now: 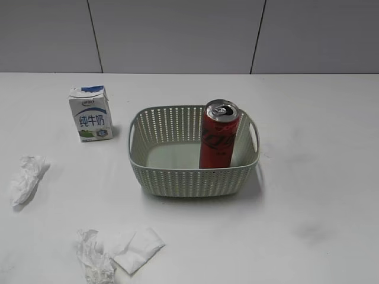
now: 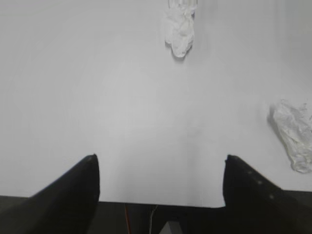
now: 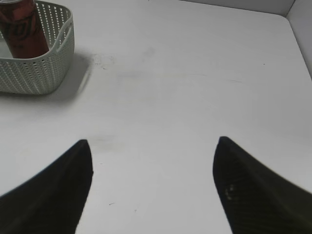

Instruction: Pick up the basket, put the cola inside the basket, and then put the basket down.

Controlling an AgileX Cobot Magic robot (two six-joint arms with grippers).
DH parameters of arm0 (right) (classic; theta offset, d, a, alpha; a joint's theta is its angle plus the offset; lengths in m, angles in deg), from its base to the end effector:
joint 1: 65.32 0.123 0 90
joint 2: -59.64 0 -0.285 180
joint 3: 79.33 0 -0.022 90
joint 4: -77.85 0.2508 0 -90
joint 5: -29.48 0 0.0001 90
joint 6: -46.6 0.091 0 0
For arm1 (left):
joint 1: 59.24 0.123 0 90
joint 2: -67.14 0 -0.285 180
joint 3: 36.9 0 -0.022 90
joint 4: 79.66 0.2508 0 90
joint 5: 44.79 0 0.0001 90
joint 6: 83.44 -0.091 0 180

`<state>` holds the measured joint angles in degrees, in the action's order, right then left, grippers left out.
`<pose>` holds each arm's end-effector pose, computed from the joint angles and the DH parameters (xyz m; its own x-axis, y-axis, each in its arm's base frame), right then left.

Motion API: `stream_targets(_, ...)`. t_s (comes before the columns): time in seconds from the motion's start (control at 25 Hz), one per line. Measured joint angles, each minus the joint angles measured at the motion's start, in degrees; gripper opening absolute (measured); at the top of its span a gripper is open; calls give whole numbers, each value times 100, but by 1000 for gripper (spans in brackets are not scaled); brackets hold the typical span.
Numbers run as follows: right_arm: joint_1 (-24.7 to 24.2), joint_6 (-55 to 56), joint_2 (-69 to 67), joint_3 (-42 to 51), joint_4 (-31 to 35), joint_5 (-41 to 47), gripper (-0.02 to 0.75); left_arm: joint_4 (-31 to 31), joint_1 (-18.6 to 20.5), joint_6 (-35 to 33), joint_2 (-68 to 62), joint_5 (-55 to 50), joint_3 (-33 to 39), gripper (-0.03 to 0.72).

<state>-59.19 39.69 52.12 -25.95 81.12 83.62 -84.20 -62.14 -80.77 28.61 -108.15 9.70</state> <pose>0.0077 0.0051 0.2630 -0.4056 -0.1310 -0.9046 -0.1843 0.9811 -0.0594 0.0721 -0.0101 0.2664 -0.8551 -0.0387 -0.5170 0.0173 0.9945 -0.1031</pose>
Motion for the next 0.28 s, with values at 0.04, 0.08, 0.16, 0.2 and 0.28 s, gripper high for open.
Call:
stream_targets(0.04,0,0,0,0,0,0,585,7,0,0,288,23,122,594)
stream_targets(0.08,0,0,0,0,6,0,585,21,0,0,517,17,175,593)
stream_targets(0.16,0,0,0,0,6,0,585,58,0,0,1050,47,209,589)
stream_targets(0.2,0,0,0,0,6,0,585,70,0,0,1310,73,209,589)
stream_targets(0.28,0,0,0,0,6,0,585,101,0,0,1761,82,209,589)
